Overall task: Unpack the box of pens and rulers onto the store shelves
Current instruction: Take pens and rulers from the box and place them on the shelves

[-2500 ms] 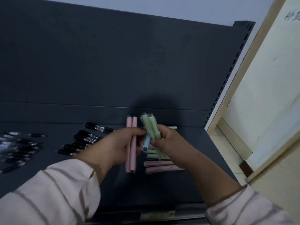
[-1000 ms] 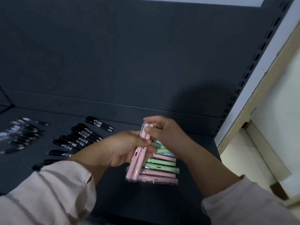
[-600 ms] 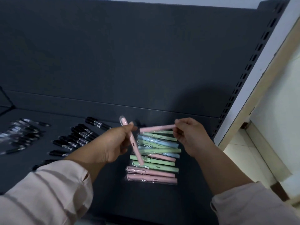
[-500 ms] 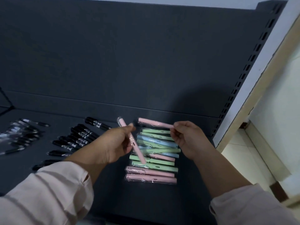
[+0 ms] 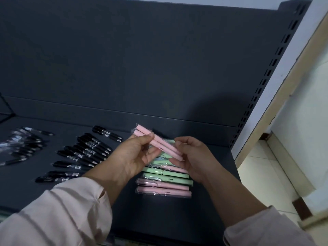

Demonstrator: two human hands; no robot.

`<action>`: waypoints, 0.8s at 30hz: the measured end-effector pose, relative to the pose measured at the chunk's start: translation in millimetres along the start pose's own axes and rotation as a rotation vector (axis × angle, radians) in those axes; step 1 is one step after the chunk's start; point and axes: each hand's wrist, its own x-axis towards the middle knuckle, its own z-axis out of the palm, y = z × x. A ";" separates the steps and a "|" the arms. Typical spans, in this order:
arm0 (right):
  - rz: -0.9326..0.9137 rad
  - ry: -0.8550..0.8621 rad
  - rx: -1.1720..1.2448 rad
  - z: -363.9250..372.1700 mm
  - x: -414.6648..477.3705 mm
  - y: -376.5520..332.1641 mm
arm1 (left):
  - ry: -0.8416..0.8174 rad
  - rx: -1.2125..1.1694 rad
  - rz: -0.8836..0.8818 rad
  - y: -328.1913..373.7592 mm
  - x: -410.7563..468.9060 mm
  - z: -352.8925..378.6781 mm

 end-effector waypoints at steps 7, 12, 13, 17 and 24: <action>-0.072 0.008 -0.270 -11.7 -0.6 -3.2 | 0.052 0.144 0.013 -12.1 9.9 -6.1; -0.046 -0.020 -0.386 -29.3 1.2 2.7 | 0.228 0.376 0.159 -16.9 11.7 -21.8; -0.042 -0.028 -0.417 -31.6 1.2 5.9 | 0.237 0.432 0.185 -18.0 10.9 -24.5; -0.152 0.017 -0.792 -35.5 1.4 19.2 | 0.203 0.621 0.232 -28.7 7.6 -33.6; -0.390 0.111 -1.334 -27.7 -5.9 29.9 | 0.191 0.825 0.298 -32.8 -2.8 -42.2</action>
